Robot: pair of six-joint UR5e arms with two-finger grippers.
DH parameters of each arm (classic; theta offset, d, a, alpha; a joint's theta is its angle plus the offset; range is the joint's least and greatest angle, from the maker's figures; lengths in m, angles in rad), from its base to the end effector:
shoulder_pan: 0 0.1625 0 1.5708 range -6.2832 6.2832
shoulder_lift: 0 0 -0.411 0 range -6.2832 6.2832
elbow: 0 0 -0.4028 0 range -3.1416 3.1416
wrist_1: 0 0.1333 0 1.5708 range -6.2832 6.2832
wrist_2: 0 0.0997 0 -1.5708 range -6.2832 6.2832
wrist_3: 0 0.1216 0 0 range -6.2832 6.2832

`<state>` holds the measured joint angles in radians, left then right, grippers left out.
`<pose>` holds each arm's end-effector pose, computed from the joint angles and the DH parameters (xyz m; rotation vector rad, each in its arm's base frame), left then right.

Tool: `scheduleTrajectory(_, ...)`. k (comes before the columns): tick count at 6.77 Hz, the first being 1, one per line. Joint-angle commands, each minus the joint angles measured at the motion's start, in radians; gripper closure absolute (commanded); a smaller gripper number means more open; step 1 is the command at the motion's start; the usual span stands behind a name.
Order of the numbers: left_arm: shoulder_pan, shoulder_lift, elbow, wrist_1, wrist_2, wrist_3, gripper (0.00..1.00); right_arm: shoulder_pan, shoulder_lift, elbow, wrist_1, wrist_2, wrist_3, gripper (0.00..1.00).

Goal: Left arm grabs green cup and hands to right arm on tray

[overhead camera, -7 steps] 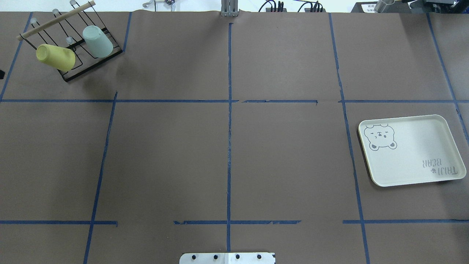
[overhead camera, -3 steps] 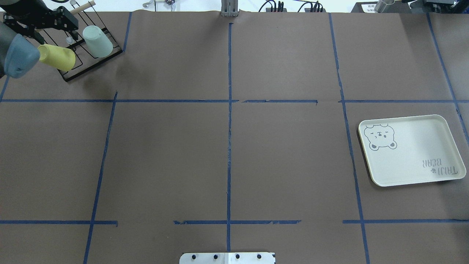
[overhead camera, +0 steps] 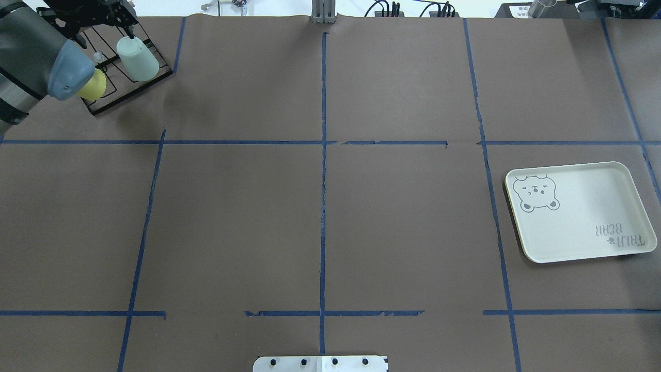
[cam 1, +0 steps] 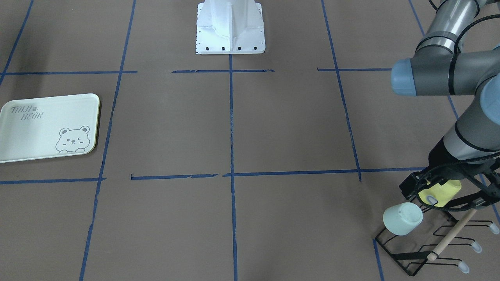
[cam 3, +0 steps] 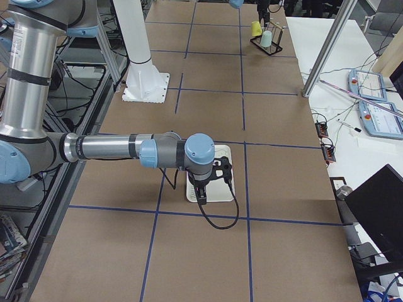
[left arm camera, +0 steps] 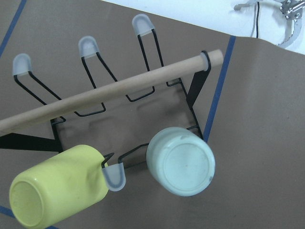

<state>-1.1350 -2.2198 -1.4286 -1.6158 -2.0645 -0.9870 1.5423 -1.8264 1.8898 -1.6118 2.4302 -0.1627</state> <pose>0.2445 -0.7042 0.3333 0.0959 0.7214 -0.3907 0.0298 -0.4005 0.6118 0.0787 -0.8574 -0.1889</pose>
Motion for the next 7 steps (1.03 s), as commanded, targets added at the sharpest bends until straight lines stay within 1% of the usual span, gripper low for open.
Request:
scheduleTrajectory(1,0.018,-0.011,0.031,-0.086,0.035,-0.016,0.00,0.001,0.001,-0.004,0.012,0.000,0.002,0.00)
scheduleTrajectory(3,0.040,-0.041,0.149,-0.172,0.078,-0.018,0.00,0.001,-0.004,-0.003,0.012,0.001,0.003,0.00)
scheduleTrajectory(4,0.040,-0.066,0.195,-0.191,0.081,-0.012,0.00,0.001,-0.004,-0.003,0.012,0.003,0.002,0.00)
scheduleTrajectory(5,0.043,-0.069,0.224,-0.194,0.116,-0.007,0.00,0.001,-0.004,-0.004,0.012,0.003,0.003,0.00)
scheduleTrajectory(7,0.064,-0.078,0.261,-0.196,0.132,0.011,0.00,0.001,-0.004,-0.004,0.012,0.001,0.002,0.00)
